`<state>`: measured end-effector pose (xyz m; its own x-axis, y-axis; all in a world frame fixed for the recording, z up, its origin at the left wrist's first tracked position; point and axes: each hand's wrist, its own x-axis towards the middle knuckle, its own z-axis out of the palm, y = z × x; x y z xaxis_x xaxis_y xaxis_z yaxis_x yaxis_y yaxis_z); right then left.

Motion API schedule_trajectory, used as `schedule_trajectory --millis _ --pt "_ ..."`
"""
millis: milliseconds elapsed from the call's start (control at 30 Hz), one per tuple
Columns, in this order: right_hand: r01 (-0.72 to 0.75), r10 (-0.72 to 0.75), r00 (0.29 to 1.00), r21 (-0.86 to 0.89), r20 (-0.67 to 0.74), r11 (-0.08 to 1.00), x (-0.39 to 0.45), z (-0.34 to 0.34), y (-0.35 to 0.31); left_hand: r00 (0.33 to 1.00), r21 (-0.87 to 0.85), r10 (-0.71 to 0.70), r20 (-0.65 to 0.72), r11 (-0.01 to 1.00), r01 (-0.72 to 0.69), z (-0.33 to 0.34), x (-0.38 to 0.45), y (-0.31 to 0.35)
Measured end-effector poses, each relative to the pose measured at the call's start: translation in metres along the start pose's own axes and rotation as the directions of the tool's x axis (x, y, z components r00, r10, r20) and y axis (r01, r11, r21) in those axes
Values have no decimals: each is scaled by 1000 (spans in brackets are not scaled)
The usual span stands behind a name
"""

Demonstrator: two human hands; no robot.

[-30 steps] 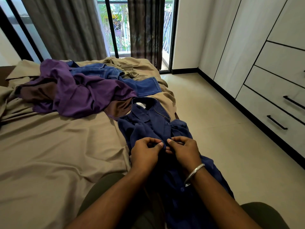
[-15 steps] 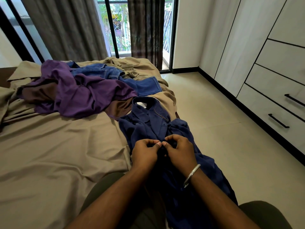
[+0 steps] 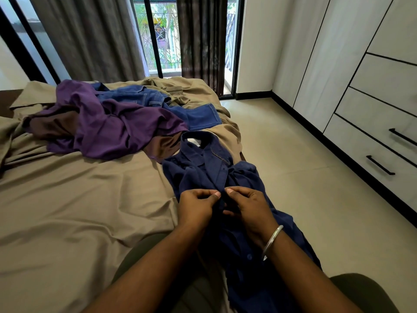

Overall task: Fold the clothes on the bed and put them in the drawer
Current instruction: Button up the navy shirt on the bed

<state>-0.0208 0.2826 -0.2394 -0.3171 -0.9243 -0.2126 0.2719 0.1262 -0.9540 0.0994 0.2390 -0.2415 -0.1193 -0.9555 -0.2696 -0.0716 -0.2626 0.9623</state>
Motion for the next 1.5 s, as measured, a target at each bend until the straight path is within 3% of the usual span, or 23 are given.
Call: schedule_trajectory --millis 333,767,1000,1200,1500 --pt "247 -256 966 -174 -27 953 -3 -1 12 994 -31 -23 104 999 26 -2 -11 10" --pt "265 -282 957 -183 -69 947 -4 -3 29 979 -86 -201 39 975 203 1 -6 9" --pt "226 -258 960 -249 -105 942 -7 -5 41 957 32 -282 72 959 280 4 1 4" --pt "267 -300 949 -263 -93 927 -12 -11 45 882 9 -436 178 897 442 5 -3 7" --pt "278 -310 944 -242 -108 930 -24 -12 51 915 300 -372 158 901 314 4 -12 10"
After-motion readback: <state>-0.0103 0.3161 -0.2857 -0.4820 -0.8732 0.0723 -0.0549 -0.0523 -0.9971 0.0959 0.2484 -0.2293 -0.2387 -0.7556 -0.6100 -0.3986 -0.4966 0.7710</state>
